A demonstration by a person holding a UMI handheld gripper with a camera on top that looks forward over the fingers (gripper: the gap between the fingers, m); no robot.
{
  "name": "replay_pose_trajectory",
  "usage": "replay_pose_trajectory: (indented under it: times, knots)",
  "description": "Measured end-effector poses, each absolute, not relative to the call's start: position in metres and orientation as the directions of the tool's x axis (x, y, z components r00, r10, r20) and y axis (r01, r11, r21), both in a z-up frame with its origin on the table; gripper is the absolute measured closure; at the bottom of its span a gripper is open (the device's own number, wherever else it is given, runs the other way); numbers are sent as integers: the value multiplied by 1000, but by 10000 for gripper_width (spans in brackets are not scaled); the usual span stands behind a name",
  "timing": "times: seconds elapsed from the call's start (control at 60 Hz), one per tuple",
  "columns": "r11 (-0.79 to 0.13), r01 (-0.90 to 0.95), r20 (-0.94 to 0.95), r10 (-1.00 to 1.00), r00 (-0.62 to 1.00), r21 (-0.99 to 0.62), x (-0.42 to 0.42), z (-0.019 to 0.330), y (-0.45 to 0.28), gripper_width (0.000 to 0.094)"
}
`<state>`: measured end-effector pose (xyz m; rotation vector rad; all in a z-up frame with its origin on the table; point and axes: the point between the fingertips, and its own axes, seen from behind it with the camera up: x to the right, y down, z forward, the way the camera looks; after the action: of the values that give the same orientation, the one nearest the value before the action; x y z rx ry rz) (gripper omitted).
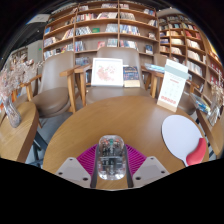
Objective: Arrange mouse
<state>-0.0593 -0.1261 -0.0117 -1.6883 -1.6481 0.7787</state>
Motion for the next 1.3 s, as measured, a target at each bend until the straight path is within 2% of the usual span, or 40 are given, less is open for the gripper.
replay_pose_trajectory:
  times: [0.1, 0.25, 0.383, 0.45, 0.533, 0.65, 0.8, 0.967, 1.0, 1.067, 1.1, 1.3]
  knots:
    - [-33, 588, -16, 999, 34, -809, -59, 14, -122, 527]
    - [-58, 532, -39, 998, 48, -845, -67, 74, -71, 528]
    - [-4, 485, 44, 995, 88, -874, -77, 111, 15, 526]
    - [11, 494, 85, 988, 127, -870, -82, 104, 62, 527]
    - [-14, 517, 80, 984, 159, -856, -82, 81, 112, 526]
    - [-36, 562, 82, 980, 183, -827, -82, 40, 150, 529]
    - [-59, 595, 54, 984, 170, -802, -81, 0, 160, 516]
    - [-79, 587, 41, 981, 188, -806, -82, -12, 165, 429]
    - [-80, 589, 47, 979, 198, -804, -81, -12, 167, 354]
    - [-77, 579, 70, 971, 229, -812, -76, -1, 174, 133]
    - [-72, 569, 78, 969, 236, -819, -73, 9, 175, 69]
    - [-26, 500, 126, 955, 268, -866, 0, 87, 157, 80]
